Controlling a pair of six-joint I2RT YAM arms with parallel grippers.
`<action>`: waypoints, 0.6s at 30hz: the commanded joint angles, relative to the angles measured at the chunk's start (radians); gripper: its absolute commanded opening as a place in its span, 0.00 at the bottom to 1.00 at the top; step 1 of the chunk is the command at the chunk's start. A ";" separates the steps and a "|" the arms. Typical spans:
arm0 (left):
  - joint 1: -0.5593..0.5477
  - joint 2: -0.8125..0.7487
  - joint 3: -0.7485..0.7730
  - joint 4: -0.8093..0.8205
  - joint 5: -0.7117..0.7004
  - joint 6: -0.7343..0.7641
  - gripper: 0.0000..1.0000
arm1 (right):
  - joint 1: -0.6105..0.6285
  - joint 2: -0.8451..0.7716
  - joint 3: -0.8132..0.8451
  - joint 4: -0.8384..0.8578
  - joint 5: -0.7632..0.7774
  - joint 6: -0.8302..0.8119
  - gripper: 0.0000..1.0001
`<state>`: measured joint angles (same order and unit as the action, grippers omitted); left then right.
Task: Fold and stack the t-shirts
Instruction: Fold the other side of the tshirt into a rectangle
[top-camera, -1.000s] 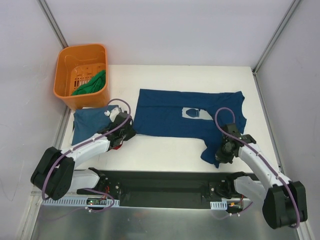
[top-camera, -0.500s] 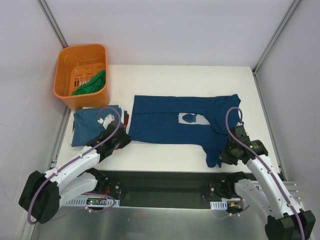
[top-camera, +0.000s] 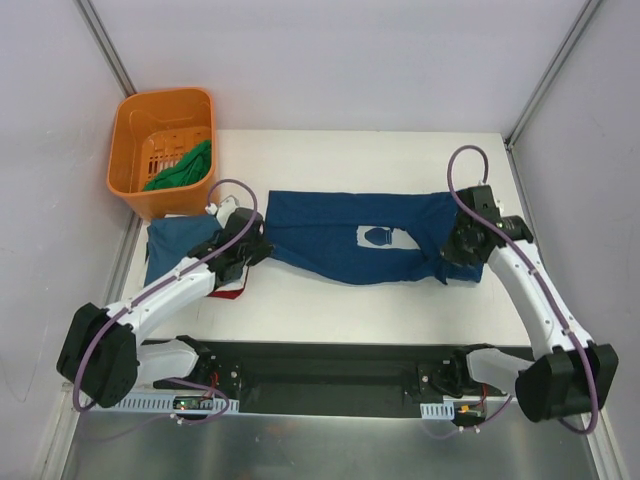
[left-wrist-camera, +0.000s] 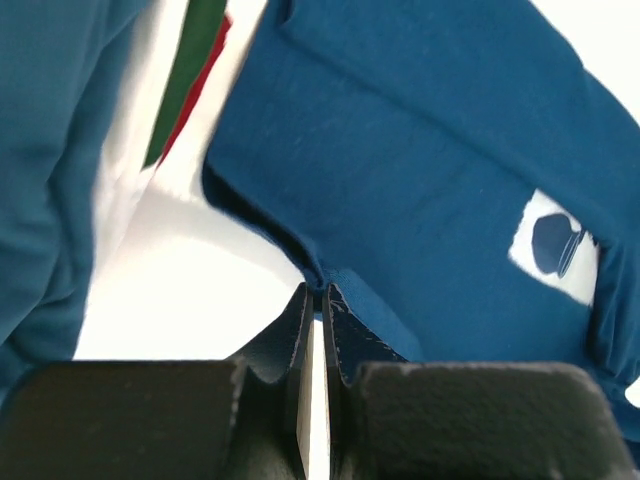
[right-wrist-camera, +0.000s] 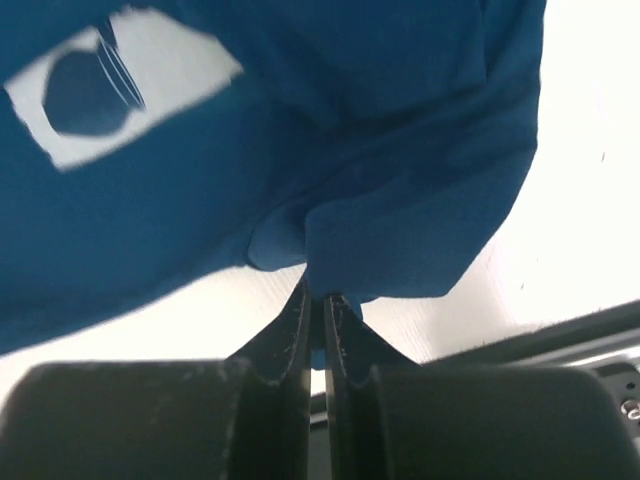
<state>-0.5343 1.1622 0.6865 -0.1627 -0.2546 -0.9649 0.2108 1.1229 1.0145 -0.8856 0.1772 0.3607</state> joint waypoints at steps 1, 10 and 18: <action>0.036 0.079 0.090 0.000 -0.058 0.017 0.00 | -0.034 0.131 0.142 0.066 0.041 -0.068 0.01; 0.115 0.263 0.228 0.003 -0.057 0.052 0.00 | -0.117 0.446 0.418 0.091 -0.001 -0.121 0.01; 0.145 0.421 0.337 0.003 -0.048 0.072 0.00 | -0.143 0.664 0.625 0.065 -0.002 -0.164 0.01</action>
<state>-0.4088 1.5276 0.9577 -0.1627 -0.2756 -0.9237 0.0807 1.7088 1.5135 -0.8059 0.1776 0.2409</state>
